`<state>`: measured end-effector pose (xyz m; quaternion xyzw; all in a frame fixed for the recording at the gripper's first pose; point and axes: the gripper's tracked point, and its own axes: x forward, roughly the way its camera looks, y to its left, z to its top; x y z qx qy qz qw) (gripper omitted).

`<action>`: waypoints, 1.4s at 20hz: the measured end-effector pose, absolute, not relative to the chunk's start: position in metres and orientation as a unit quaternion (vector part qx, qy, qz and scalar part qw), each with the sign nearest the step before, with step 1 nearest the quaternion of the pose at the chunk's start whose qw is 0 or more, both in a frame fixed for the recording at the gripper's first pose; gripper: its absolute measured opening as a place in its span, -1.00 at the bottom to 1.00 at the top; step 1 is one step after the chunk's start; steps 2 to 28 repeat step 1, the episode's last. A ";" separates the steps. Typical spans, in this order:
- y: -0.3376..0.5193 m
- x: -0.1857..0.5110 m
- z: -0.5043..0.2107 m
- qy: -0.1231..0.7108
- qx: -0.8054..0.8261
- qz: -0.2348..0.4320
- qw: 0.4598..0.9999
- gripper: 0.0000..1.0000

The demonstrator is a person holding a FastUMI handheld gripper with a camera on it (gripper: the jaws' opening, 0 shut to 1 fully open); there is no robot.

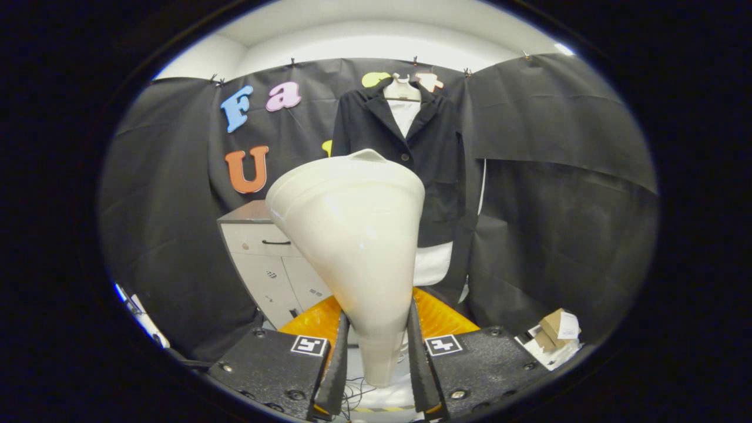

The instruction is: Iron the clothes twice with a garment steamer, once on the left side and once on the right side.

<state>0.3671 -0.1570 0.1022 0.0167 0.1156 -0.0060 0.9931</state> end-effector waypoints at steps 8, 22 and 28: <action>-0.155 0.360 0.101 0.114 0.017 -0.005 0.993 -0.05; -0.155 0.360 0.101 0.114 0.017 -0.005 0.993 -0.05; -0.155 0.360 0.101 0.114 0.017 -0.005 0.993 -0.05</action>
